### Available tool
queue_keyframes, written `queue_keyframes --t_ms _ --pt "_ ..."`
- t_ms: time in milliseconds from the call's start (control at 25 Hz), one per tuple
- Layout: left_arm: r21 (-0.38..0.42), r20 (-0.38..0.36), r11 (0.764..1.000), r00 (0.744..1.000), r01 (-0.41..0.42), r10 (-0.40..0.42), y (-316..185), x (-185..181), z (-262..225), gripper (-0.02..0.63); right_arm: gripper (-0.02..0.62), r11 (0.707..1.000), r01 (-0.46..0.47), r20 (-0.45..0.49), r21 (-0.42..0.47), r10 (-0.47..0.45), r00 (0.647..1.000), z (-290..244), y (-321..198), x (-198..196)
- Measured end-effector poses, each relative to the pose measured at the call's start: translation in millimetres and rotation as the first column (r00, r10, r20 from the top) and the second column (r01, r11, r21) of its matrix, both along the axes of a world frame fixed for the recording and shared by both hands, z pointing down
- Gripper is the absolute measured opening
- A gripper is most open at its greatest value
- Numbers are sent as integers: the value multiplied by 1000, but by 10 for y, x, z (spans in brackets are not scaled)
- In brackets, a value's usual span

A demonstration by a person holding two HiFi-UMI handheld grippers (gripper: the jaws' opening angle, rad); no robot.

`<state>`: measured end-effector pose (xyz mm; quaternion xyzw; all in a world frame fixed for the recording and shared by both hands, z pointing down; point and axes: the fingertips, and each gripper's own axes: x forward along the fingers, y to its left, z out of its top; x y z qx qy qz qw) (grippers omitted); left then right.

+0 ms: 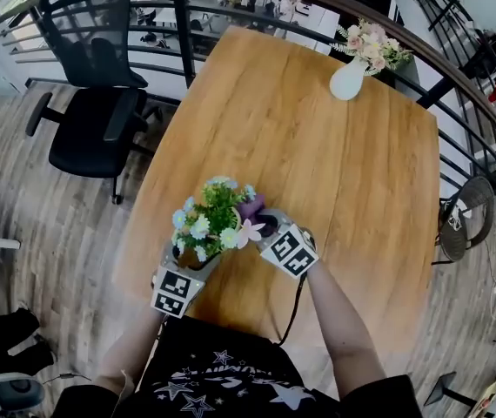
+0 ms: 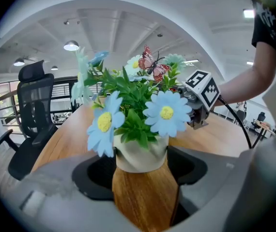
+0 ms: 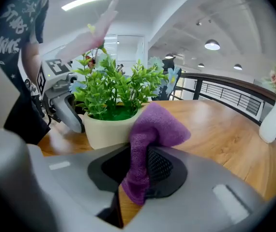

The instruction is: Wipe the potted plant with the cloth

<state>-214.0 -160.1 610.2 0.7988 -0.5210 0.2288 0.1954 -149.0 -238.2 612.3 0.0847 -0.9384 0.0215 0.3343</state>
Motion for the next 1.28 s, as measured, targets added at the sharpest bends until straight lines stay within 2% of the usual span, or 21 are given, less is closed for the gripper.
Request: queue_keyframes --t_ms 160,480,1080,1280 --pt "0 -4 1000 1000 24 -24 -7 39 -7 344 78 998 -40 57 -56 43 997 -54 102 44" --pt "-23 -17 998 998 63 -63 -7 61 -28 342 80 993 -94 93 -75 101 991 -39 257 64" --pt "-17 10 988 988 151 -151 -16 201 4 342 81 993 -75 101 -95 84 991 -106 746 129" --pt "-20 28 990 989 142 -142 -3 237 24 342 81 992 -72 106 -107 83 991 -99 866 130"
